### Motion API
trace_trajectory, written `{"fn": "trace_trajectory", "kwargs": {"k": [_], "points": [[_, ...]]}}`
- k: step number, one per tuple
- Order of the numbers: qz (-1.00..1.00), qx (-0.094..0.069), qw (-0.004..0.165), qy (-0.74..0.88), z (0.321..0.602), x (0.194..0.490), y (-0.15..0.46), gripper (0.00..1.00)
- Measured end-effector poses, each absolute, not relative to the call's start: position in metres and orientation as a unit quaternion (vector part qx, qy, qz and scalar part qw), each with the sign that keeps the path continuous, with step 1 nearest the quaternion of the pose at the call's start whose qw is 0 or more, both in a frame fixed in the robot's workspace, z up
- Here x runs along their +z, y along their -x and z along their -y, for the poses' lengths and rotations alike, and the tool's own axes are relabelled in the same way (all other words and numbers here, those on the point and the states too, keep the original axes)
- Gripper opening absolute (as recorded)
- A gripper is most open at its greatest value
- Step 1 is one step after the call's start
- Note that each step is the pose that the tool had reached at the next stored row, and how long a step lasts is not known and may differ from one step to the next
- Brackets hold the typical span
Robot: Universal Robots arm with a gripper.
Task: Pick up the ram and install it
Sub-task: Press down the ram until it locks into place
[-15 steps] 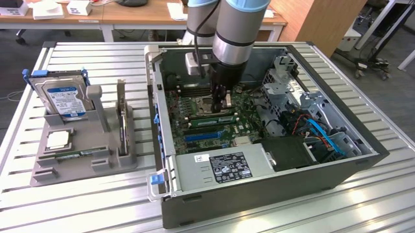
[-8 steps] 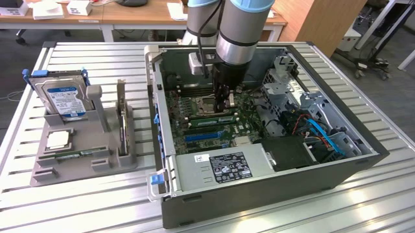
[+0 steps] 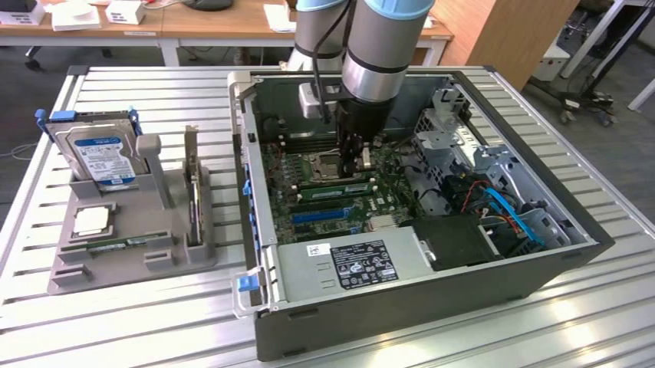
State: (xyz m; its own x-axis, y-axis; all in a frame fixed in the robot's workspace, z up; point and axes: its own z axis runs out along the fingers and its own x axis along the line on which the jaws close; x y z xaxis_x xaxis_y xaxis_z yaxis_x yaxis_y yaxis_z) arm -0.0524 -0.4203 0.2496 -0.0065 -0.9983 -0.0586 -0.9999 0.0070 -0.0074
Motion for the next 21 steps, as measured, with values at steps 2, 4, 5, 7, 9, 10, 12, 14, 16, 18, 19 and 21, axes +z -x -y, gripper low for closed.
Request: {"fn": "trace_trajectory", "kwargs": {"k": [2, 4, 5, 7, 9, 10, 12, 14, 16, 18, 19, 21], "points": [[-0.709, 0.018, 0.023, 0.704, 0.4204, 0.2496, 0.0516, 0.09], [-0.709, 0.018, 0.023, 0.704, 0.4203, 0.2496, 0.0516, 0.09], [-0.709, 0.018, 0.023, 0.704, 0.4203, 0.2496, 0.0516, 0.09], [-0.709, 0.018, 0.023, 0.704, 0.4203, 0.2496, 0.0516, 0.09], [-0.709, 0.018, 0.023, 0.704, 0.4203, 0.2496, 0.0516, 0.09], [-0.709, 0.018, 0.023, 0.704, 0.4203, 0.2496, 0.0516, 0.09], [-0.709, 0.018, 0.023, 0.704, 0.4203, 0.2496, 0.0516, 0.09], [-0.709, 0.018, 0.023, 0.704, 0.4203, 0.2496, 0.0516, 0.09], [-0.711, 0.018, 0.023, 0.702, 0.4203, 0.2496, 0.0516, 0.09], [-0.718, 0.018, 0.023, 0.696, 0.4203, 0.2496, 0.0515, 0.09], [-0.722, 0.018, 0.024, 0.692, 0.4203, 0.2495, 0.0516, 0.09], [-0.732, 0.018, 0.024, 0.681, 0.4203, 0.2495, 0.0516, 0.09]]}}
